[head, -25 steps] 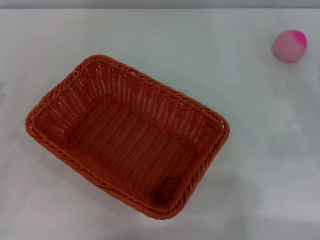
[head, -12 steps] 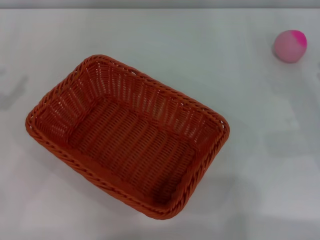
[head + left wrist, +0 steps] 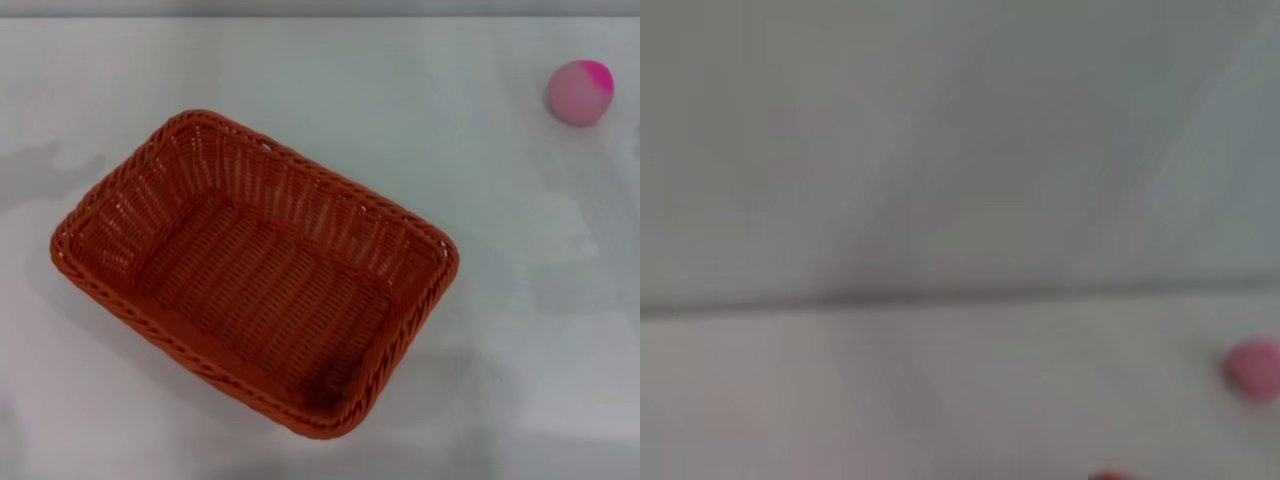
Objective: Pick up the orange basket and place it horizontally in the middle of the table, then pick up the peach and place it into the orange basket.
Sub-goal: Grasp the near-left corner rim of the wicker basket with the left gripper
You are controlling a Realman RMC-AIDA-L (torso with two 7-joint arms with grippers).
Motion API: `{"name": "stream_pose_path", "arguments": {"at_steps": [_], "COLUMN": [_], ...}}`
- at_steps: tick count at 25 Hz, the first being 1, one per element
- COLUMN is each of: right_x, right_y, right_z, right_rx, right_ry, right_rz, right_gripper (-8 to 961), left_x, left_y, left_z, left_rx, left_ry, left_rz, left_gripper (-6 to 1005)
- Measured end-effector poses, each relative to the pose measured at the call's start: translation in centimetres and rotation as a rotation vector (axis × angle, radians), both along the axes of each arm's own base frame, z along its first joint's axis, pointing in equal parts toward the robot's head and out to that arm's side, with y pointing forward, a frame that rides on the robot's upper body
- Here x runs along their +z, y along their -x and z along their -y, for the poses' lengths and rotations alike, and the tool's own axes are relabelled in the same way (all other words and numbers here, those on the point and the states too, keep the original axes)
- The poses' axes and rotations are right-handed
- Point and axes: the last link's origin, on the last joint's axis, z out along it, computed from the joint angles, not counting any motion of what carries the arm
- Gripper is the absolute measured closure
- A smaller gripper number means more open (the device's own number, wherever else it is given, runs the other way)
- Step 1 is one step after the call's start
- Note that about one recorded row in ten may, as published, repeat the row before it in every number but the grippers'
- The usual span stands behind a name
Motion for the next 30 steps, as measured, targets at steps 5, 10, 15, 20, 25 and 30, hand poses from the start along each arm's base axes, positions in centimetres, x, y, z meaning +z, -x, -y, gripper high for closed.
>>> {"name": "stream_pose_path", "arguments": {"at_steps": [5, 10, 15, 20, 25, 30], "right_x": [-0.1, -0.3, -0.3, -0.3, -0.3, -0.3], "right_y": [0.4, 0.3, 0.2, 0.2, 0.2, 0.2], "right_z": [-0.5, -0.4, -0.2, -0.2, -0.3, -0.3], "right_rx": [0.013, 0.009, 0.004, 0.002, 0.003, 0.002], "right_ry": [0.002, 0.004, 0.004, 0.005, 0.005, 0.006], "right_rz": [-0.006, -0.011, -0.011, -0.010, -0.010, -0.011], "right_gripper": [126, 126, 126, 126, 126, 126], "left_x": [-1.4, -4.5, -7.5, -10.2, -12.3, -13.4], "left_y": [-0.6, -1.0, -1.1, -1.2, -0.8, -0.8], "left_z": [-1.5, -2.8, -3.2, -3.1, -2.9, -2.9], "left_rx": [0.033, 0.010, -0.024, -0.039, -0.022, -0.022], "left_ry": [0.112, 0.189, 0.247, 0.297, 0.340, 0.345], "left_rz": [-0.126, -0.168, -0.176, -0.182, -0.194, -0.206], "left_gripper": [329, 334, 338, 343, 347, 352]}}
